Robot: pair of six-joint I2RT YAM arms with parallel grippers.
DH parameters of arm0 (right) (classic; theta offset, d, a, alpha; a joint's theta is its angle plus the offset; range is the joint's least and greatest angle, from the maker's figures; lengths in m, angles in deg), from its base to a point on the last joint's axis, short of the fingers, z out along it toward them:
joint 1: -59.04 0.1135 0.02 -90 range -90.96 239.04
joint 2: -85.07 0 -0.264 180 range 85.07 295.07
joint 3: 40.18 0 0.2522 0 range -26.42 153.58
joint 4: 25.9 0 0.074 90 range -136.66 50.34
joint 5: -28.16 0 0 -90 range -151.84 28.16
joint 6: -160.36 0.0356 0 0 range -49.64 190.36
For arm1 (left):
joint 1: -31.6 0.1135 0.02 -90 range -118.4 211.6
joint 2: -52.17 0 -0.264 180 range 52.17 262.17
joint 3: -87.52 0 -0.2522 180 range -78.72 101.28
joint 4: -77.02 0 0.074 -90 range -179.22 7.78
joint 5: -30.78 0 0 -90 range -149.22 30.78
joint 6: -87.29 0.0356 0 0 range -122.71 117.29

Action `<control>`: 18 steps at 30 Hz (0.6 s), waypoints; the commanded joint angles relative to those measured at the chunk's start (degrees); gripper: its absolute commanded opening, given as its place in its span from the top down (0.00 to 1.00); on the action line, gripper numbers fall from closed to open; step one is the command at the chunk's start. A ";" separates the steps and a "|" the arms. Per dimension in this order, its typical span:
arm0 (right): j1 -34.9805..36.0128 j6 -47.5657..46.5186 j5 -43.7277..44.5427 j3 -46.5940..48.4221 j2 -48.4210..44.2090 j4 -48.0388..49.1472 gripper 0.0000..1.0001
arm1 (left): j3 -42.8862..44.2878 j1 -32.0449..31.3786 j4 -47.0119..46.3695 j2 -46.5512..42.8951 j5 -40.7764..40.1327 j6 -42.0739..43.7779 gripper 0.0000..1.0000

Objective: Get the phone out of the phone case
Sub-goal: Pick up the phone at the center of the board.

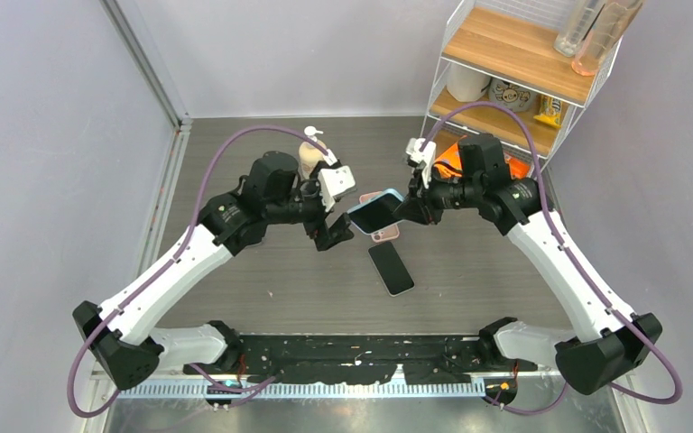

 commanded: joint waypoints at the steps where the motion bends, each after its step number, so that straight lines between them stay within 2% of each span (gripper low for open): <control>1: -0.06 -3.80 -9.24 5.09 -2.50 -1.24 0.95 | 3.31 0.75 2.27 -0.58 14.36 3.20 0.12; 6: 0.07 -6.01 -15.26 6.33 -3.06 -3.21 0.95 | 2.06 0.83 0.15 -0.40 16.05 3.76 0.13; 13: 0.62 -7.74 -19.42 7.26 -3.53 -5.41 0.95 | 0.98 1.19 -1.12 -0.24 18.51 3.92 0.14; 18: 0.70 -7.38 -19.62 8.11 -3.73 -5.01 0.95 | -0.18 1.19 0.21 0.44 23.77 4.22 0.25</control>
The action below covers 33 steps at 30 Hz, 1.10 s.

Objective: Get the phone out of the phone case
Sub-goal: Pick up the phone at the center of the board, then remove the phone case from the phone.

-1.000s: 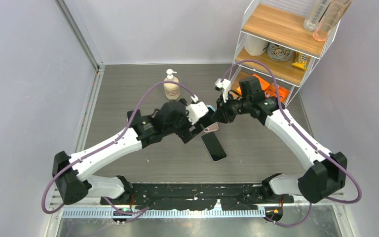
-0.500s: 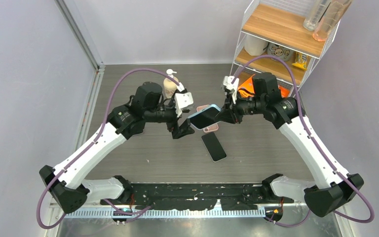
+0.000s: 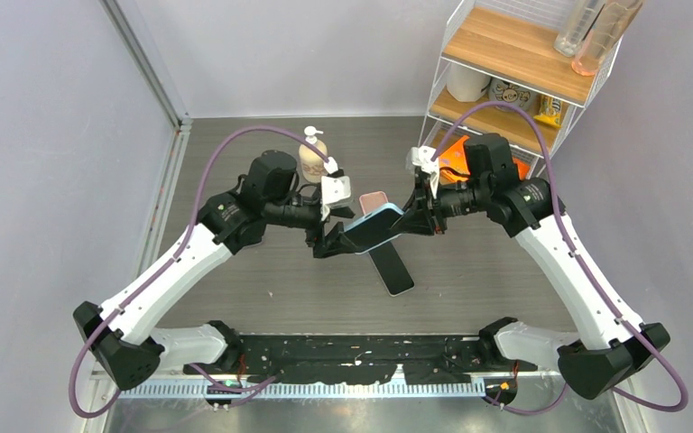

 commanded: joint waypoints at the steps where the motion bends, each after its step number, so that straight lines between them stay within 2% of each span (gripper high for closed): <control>1: 0.37 -0.01 -4.06 3.92 -2.32 2.70 0.95 | -1.25 0.34 -0.46 0.50 6.68 0.81 0.28; 6: 0.43 1.95 -4.36 4.47 -2.19 4.89 0.95 | -1.13 0.34 -0.74 2.26 10.24 -0.78 0.47; 8: 0.41 2.65 -4.66 4.48 -1.80 5.37 0.95 | -0.30 0.34 -0.52 3.25 11.10 -1.08 0.58; 10: 0.49 3.09 -4.84 4.31 -1.57 5.65 0.95 | 0.48 0.34 -0.19 4.11 11.68 -1.35 0.71; 12: 0.51 3.69 -4.81 3.96 -1.54 6.29 0.94 | 1.05 0.34 0.11 4.84 12.15 -1.41 0.92; 13: 0.51 4.26 -4.66 3.82 -1.71 6.91 0.94 | 1.22 0.34 0.24 5.19 12.22 -1.45 1.00; 15: 0.52 5.48 -3.49 3.32 -2.09 8.03 0.94 | 1.33 0.34 0.59 5.21 11.55 -1.25 1.00; 17: 0.52 6.88 -1.15 3.06 -2.47 9.06 0.87 | 0.90 0.34 0.87 4.72 10.11 -0.57 1.00; 18: 0.52 7.78 0.91 2.94 -2.57 9.39 0.73 | 0.64 0.34 0.94 4.20 9.25 -0.10 1.00; 19: 0.52 8.08 1.75 2.88 -2.82 9.86 0.68 | 0.30 0.34 0.82 3.78 8.29 0.33 1.00; 20: 0.54 8.54 3.15 2.94 -2.91 10.01 0.56 | -0.18 0.30 0.85 3.31 7.52 0.76 1.00; 22: 0.52 9.42 4.67 3.11 -2.82 10.43 0.40 | -1.01 0.34 0.81 2.56 6.35 1.45 1.00; 24: 0.52 10.15 5.15 3.58 -2.55 10.54 0.30 | -1.55 0.34 1.07 1.99 5.87 2.15 1.00; 27: 0.52 10.95 4.55 4.26 -1.90 10.55 0.26 | -1.95 0.25 1.33 1.54 5.47 2.62 1.00; 29: 0.52 11.44 3.41 4.24 -1.24 10.63 0.29 | -2.10 0.25 1.31 1.35 5.39 2.75 1.00; 33: 0.53 12.33 0.90 3.63 0.12 11.24 0.41 | -2.01 0.12 1.38 1.33 5.21 2.94 1.00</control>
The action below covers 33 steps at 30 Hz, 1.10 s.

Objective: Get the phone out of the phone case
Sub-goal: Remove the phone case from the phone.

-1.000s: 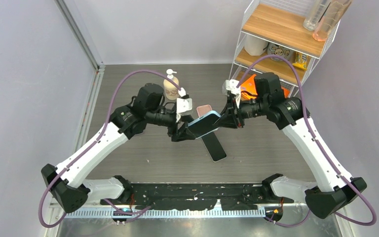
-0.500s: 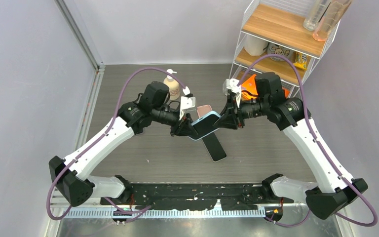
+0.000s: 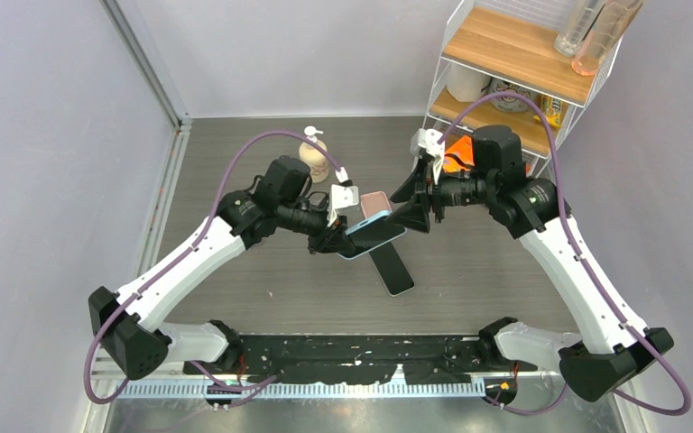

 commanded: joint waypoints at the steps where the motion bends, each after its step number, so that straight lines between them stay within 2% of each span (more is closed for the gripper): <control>1: 0.10 2.45 -2.91 1.67 1.49 3.25 0.42 | 0.72 -0.42 -2.38 -2.81 1.16 1.13 1.00; 7: 0.10 4.19 -5.71 0.90 3.09 4.86 0.48 | 1.05 -1.11 -1.83 -2.52 0.79 1.65 1.00; 9: 0.11 4.75 -6.58 0.74 3.47 5.31 0.54 | 1.15 -1.25 -1.68 -2.46 0.46 1.82 1.00; 13: 0.06 5.82 -8.46 -0.13 4.03 6.43 0.72 | 1.36 -1.76 -1.71 -2.27 -0.73 2.30 1.00; 14: 0.05 6.21 -9.04 -0.48 4.33 6.62 0.83 | 1.46 -2.01 -1.66 -2.21 -1.22 2.39 1.00; 16: 0.10 6.79 -9.83 -0.91 4.86 7.03 0.93 | 1.90 -2.62 -1.63 -2.10 -2.68 2.77 1.00; 22: -0.50 10.80 -12.03 -3.04 5.77 10.65 0.95 | 2.84 -6.53 -0.42 -2.72 -11.38 6.53 1.00; 29: -3.17 23.99 -15.56 -9.10 7.73 22.12 0.95 | 5.42 -10.45 2.81 -3.19 -20.38 9.96 1.00; 33: -3.38 27.28 -15.75 -10.88 8.69 25.69 0.95 | 7.10 -13.04 4.33 -3.10 -24.28 10.90 1.00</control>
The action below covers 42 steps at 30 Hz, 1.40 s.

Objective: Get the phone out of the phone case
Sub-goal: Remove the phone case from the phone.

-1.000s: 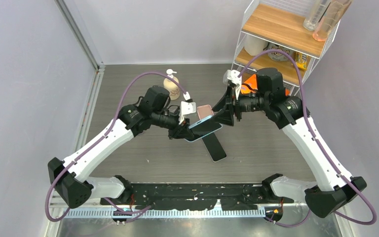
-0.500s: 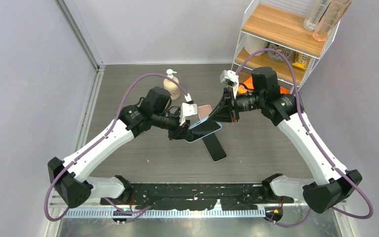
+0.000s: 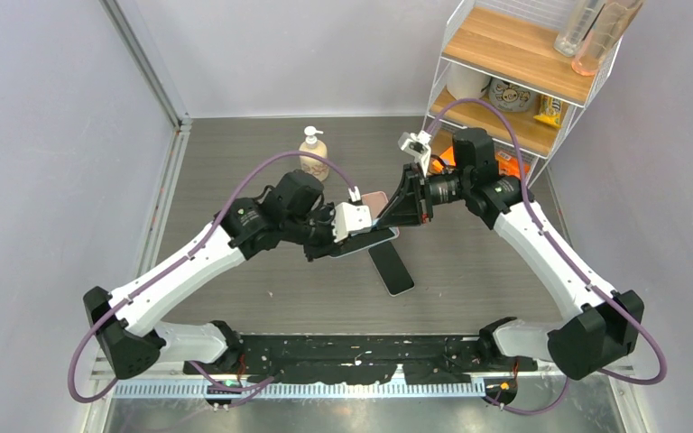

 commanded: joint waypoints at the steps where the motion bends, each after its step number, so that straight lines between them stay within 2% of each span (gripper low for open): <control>1: -0.45 10.47 2.99 -1.30 2.06 10.71 0.95 | 5.01 -5.39 -3.52 -1.52 -2.60 6.51 1.00; 12: -0.72 13.66 4.52 -3.09 4.11 12.45 0.95 | 7.18 -10.31 -1.77 -0.24 -12.03 9.33 1.00; 25: -1.96 12.73 6.08 -2.82 5.47 10.44 0.95 | 5.93 -11.45 -1.55 -1.00 -14.71 10.31 1.00; 27: -2.40 10.49 7.61 -1.41 5.17 7.31 0.89 | 5.20 -11.45 -1.53 -1.46 -14.75 10.50 1.00; 29: -2.82 7.82 9.80 0.03 4.62 4.37 0.77 | 4.41 -11.50 -1.64 -2.07 -14.60 10.60 1.00; 30: -2.91 6.31 11.28 0.85 4.03 3.43 0.67 | 3.93 -11.43 -1.59 -2.35 -14.66 10.65 1.00; 31: -2.90 5.59 12.73 1.24 3.68 1.91 0.62 | 3.63 -11.48 -1.63 -2.58 -14.63 10.67 1.00; 32: -3.02 4.26 13.47 1.97 2.98 1.10 0.49 | 3.34 -11.37 -1.69 -2.75 -14.85 10.58 1.00; 34: -3.10 1.97 16.12 3.14 1.63 -1.23 0.34 | 2.68 -11.17 -1.88 -3.23 -14.93 10.60 1.00; 38: -3.01 -2.67 21.45 5.36 -1.80 -5.42 0.20 | 1.45 -8.93 -2.45 -4.28 -13.09 10.02 1.00; 42: -3.06 -6.56 26.87 6.26 -6.22 -8.01 0.15 | 1.17 -5.40 -2.49 -5.37 -9.28 8.67 1.00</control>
